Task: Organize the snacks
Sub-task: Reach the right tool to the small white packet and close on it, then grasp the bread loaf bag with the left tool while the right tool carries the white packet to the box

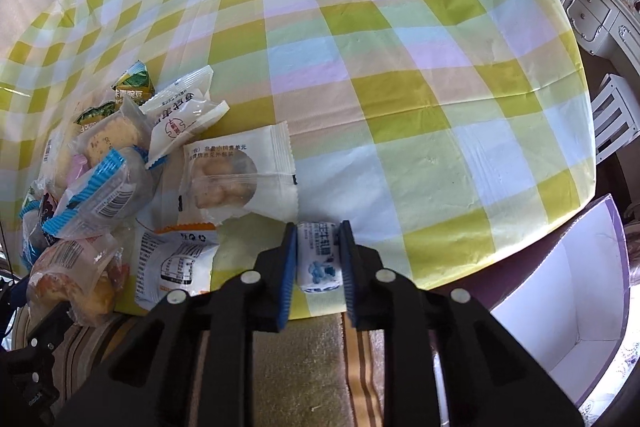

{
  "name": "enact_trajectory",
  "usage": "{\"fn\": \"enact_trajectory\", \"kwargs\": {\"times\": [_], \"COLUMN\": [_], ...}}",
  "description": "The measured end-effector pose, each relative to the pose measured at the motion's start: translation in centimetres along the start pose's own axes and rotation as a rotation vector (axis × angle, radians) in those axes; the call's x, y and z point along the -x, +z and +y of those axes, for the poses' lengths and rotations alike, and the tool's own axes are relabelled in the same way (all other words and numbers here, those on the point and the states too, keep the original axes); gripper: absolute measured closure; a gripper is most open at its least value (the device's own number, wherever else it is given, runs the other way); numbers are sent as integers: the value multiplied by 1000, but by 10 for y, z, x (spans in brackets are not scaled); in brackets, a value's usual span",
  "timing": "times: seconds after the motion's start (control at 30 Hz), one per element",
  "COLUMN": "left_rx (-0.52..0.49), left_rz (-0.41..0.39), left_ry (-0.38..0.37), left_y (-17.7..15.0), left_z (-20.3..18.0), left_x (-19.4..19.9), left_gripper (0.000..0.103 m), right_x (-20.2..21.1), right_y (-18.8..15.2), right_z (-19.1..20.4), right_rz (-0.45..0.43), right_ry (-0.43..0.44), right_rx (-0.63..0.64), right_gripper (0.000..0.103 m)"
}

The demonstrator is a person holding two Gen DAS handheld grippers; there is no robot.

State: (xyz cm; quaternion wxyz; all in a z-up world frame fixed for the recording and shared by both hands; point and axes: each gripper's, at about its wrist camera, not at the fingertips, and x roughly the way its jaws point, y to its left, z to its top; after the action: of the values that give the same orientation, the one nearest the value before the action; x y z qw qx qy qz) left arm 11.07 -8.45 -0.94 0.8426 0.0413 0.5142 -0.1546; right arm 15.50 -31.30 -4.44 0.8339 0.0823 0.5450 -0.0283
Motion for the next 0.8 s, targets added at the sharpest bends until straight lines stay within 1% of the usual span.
{"fn": "enact_trajectory", "kwargs": {"times": [0.03,0.1,0.27,0.3,0.37,0.47,0.57,0.67,0.8], "left_rx": [4,13,26,25,23,19,23,29,36], "left_rz": [-4,-12,-31,-37,-52,-66,-84,-94,-106], "left_ry": [-9,-29,-76,-83,-101,-133,-172,-212,-233], "left_y": [0,-1,-2,-2,-4,-4,-6,-8,-13], "left_z": [1,3,6,6,6,6,7,7,5], "left_x": [1,3,8,10,14,18,25,32,39], "left_gripper": [53,61,69,72,75,78,85,88,90], "right_x": [1,4,21,24,29,36,41,47,56], "right_y": [-1,-1,-1,0,0,-1,-3,-5,-5], "right_z": [-1,-1,1,0,-1,-4,-6,-5,-7], "right_rz": [1,-4,-51,-56,-65,-71,-74,-83,-96], "right_ry": [23,38,36,37,43,49,55,66,77], "right_rx": [-4,-1,14,13,11,5,2,1,0], "right_gripper": [83,83,83,83,83,83,83,83,83]}}
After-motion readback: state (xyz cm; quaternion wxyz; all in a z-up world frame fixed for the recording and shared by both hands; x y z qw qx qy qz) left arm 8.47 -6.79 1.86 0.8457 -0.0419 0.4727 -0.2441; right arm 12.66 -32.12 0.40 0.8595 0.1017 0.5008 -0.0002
